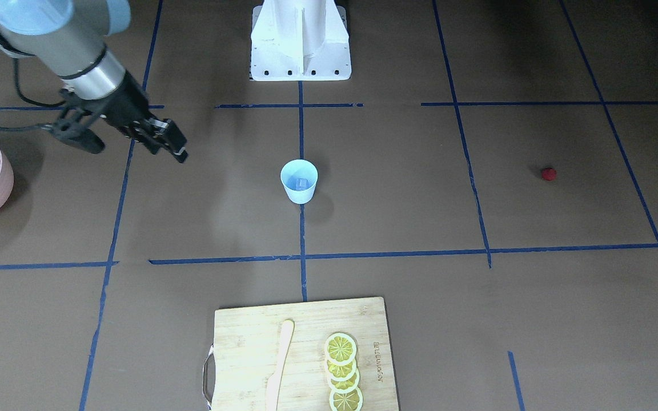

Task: Put ice and strawberries in cup
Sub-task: 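Move the right gripper back into the pink bowl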

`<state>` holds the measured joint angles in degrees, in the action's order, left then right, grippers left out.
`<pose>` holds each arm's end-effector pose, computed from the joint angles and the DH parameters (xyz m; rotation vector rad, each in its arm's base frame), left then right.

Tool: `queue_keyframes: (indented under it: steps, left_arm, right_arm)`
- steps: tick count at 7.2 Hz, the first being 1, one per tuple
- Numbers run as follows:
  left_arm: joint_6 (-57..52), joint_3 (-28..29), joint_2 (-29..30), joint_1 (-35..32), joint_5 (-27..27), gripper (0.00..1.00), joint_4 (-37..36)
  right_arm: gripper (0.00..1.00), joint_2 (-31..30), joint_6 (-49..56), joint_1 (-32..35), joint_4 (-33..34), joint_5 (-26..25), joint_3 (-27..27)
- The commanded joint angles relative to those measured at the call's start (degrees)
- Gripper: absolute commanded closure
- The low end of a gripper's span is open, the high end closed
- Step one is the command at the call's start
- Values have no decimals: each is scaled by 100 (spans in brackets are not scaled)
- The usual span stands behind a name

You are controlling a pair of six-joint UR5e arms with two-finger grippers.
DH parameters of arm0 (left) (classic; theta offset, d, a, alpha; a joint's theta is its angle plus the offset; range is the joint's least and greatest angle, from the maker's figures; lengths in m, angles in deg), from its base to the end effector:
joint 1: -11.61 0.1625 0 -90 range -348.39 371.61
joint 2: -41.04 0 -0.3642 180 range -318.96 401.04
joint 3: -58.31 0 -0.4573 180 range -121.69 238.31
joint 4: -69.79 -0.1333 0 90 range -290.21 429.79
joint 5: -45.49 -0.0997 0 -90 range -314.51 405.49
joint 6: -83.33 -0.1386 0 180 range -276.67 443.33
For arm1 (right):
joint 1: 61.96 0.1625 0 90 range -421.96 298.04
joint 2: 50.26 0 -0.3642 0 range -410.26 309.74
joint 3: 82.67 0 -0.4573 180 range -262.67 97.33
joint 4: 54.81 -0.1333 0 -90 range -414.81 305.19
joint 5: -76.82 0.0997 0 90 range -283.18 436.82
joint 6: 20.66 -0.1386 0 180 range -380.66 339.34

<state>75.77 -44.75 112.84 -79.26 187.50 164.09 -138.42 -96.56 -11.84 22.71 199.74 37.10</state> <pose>-0.0307 -0.4397 0.6362 0.0531 0.9067 0.1020 -0.3105 -0.4621 0.3010 -0.0649 -0.9269 0.3622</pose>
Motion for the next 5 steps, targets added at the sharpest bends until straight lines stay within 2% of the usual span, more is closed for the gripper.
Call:
queue_keyframes:
  steps: [1, 3, 5]
  left_arm:
    - [1, -4, -9, 0, 2, 0, 0]
    - [1, -4, -9, 0, 2, 0, 0]
    - [1, -4, -9, 0, 2, 0, 0]
  right_arm:
    - [1, -1086, 2332, 759, -9, 126, 21]
    - [0, -1414, 4355, 1550, -18, 310, -487]
    - [0, -1318, 5668, 1843, -27, 320, -1172]
